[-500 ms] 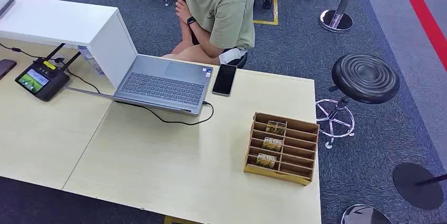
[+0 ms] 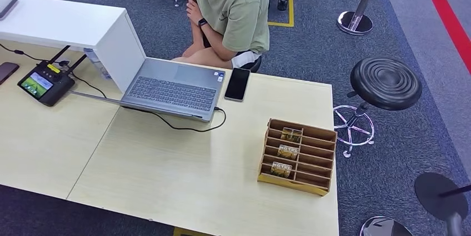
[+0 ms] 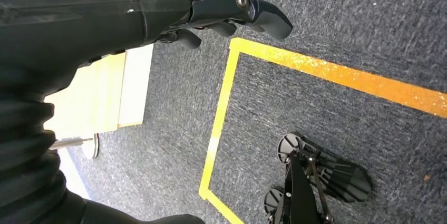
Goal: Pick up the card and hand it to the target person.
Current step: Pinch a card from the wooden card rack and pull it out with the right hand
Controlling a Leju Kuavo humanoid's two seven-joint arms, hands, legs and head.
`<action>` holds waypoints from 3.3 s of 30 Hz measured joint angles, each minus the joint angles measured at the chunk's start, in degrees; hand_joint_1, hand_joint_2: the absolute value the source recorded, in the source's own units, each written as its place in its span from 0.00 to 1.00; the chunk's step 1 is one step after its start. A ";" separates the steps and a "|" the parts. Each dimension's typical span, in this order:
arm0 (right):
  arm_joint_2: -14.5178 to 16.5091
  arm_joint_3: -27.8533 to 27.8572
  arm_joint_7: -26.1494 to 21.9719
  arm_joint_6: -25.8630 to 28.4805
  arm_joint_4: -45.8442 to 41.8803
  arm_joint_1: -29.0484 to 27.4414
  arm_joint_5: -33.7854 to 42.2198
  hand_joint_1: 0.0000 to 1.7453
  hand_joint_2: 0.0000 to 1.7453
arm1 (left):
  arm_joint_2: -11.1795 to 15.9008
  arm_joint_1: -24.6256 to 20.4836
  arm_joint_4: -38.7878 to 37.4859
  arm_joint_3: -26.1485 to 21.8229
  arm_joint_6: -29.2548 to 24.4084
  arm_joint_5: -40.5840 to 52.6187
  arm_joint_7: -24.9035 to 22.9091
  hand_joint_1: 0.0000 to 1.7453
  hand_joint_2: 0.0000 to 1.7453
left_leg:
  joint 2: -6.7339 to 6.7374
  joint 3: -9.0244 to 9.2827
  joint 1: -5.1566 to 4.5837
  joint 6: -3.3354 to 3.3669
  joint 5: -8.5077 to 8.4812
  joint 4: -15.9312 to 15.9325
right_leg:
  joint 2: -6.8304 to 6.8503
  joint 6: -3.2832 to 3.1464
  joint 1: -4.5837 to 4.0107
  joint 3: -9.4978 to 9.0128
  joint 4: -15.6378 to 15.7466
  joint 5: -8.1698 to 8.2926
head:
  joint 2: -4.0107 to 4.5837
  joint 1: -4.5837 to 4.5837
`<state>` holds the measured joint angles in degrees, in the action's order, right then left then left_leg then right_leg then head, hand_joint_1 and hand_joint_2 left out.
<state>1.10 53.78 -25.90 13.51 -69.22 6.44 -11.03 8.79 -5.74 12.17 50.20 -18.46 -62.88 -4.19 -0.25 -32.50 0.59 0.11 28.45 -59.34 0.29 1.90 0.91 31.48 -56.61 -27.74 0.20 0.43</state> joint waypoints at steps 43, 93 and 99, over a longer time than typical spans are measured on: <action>-11.29 -76.48 46.40 -9.25 -39.26 -1.92 -50.07 0.82 1.00 | 0.42 -0.04 0.00 -0.23 -0.70 -0.88 0.16 0.00 1.00 | -0.06 0.11 0.02 -0.01 -0.05 0.01 | 0.07 -0.01 -0.01 -0.05 0.00 -0.01 | 0.00 0.02; -11.55 -88.20 49.41 -11.76 -25.36 1.01 -42.64 0.59 1.00 | 0.74 0.01 0.00 -1.02 -1.06 -1.16 1.09 0.00 1.00 | -0.05 0.12 0.02 -0.01 -0.05 0.01 | 0.06 -0.02 -0.01 -0.04 0.00 -0.02 | 0.00 0.02; -11.55 -88.20 49.72 -11.76 -24.67 1.09 -42.52 0.59 1.00 | 0.74 0.01 0.00 -1.02 -1.06 -1.16 1.00 0.00 1.00 | -0.05 0.12 0.02 -0.01 -0.05 0.01 | 0.06 -0.02 -0.01 -0.04 0.00 -0.02 | 0.00 0.02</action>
<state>-10.45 -34.42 23.82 1.75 -93.89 7.52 -53.55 9.53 -5.73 12.17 49.18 -19.52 -64.04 -3.19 -0.30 -32.38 0.62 0.10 28.40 -59.33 0.36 1.88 0.90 31.44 -56.60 -27.75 0.20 0.45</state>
